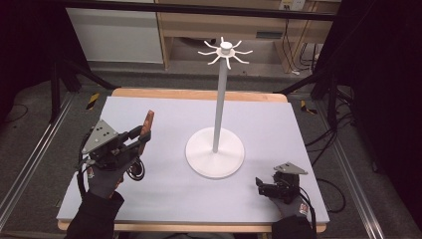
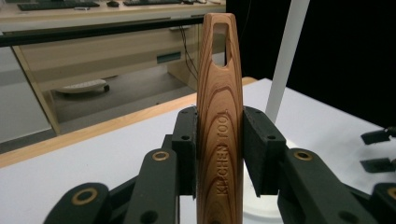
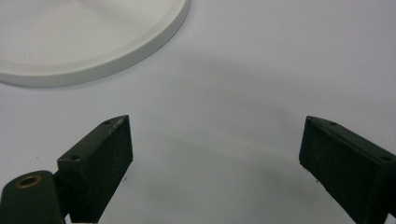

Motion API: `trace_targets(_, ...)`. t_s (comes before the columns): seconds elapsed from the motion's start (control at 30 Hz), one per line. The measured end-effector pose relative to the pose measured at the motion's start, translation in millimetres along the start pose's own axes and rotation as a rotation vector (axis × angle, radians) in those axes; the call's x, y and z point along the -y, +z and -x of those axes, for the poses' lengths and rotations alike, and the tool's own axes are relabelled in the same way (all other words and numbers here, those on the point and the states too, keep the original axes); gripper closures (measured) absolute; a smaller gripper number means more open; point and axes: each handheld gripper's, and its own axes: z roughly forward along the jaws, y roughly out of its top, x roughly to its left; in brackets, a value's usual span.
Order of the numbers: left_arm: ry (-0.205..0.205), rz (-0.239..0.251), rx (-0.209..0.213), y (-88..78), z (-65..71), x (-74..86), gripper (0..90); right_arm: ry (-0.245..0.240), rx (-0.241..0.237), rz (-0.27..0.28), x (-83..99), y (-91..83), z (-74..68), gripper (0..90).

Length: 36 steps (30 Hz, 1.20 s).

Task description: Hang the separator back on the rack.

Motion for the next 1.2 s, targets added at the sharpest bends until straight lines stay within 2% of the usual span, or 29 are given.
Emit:
trace_targets(0.27,-0.016,0.036,0.004,6.5,0.7,-8.2,67.3,-0.007,-0.001,0.005,0.5,0.2,2.3,10.1)
trace_targets(0.53,-0.02,0.074,0.014,11.0,4.9,-24.0,67.2,-0.002,-0.001,0.004,0.2,0.2,1.1,10.1)
trace_targets(0.67,-0.01,0.087,0.018,12.5,8.3,-32.8,67.3,0.004,0.004,0.0,0.1,-0.5,-0.5,10.1)
trace_targets(0.8,-0.013,0.112,0.03,15.3,12.7,-45.9,67.2,-0.013,0.003,0.002,0.1,0.6,0.1,10.1)
trace_targets(0.93,0.002,0.123,0.036,18.5,16.5,-53.6,67.2,-0.01,0.002,0.001,0.0,0.7,0.2,10.1)
trace_targets(1.2,-0.002,0.137,0.046,21.0,18.3,-65.6,67.2,-0.007,-0.003,0.002,0.0,0.2,0.0,10.1)
